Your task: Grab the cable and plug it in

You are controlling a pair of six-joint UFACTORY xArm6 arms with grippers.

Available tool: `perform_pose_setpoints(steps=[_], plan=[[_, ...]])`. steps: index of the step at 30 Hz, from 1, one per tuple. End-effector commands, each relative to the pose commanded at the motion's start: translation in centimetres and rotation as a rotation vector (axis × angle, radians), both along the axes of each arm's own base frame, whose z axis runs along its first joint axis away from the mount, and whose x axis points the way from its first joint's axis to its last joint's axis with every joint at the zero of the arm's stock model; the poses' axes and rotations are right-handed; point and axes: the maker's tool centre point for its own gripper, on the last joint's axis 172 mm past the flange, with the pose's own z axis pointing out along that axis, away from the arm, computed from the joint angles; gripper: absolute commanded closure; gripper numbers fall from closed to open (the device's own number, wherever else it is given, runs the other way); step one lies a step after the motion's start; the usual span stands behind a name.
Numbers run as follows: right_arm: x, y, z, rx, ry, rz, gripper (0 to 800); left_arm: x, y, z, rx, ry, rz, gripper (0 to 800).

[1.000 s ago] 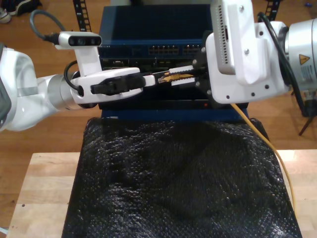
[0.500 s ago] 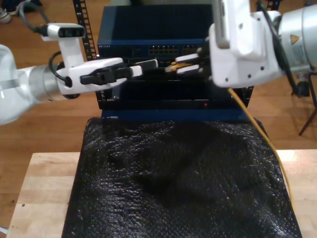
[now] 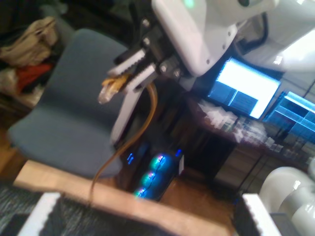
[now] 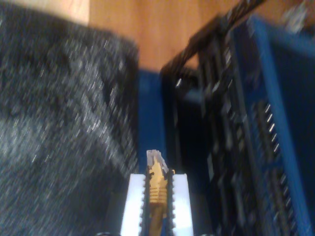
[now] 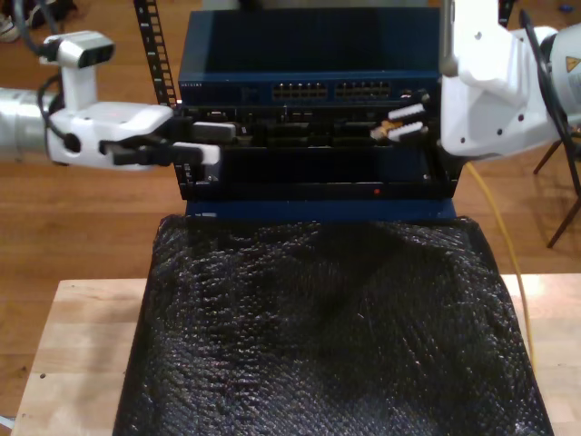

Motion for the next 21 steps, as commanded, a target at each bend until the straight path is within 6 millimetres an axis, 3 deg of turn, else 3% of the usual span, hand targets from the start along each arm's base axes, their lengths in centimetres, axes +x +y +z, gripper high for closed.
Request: perform_pose_setpoints(steps=[3,9,14,18,21], plan=[[0.2,-1.7,-1.8,-0.082,0.039,-0.044,800,-0.8,1.1,-1.5,0.11,-0.058,-0.018,5],[0.2,-3.9,-3.4,-0.197,0.057,-0.08,800,-2.9,3.6,-3.8,0.274,-0.092,-0.074,3],[-0.4,-4.8,-5.5,-0.252,0.085,-0.07,800,-4.5,7.8,-4.9,0.396,-0.127,-0.113,1],[-0.8,-5.0,-7.1,-0.27,0.128,-0.062,800,-6.9,9.8,-5.2,0.435,-0.178,-0.182,1],[-0.8,-5.3,-8.0,-0.277,0.148,-0.062,800,-8.7,12.5,-5.8,0.495,-0.201,-0.213,1]])
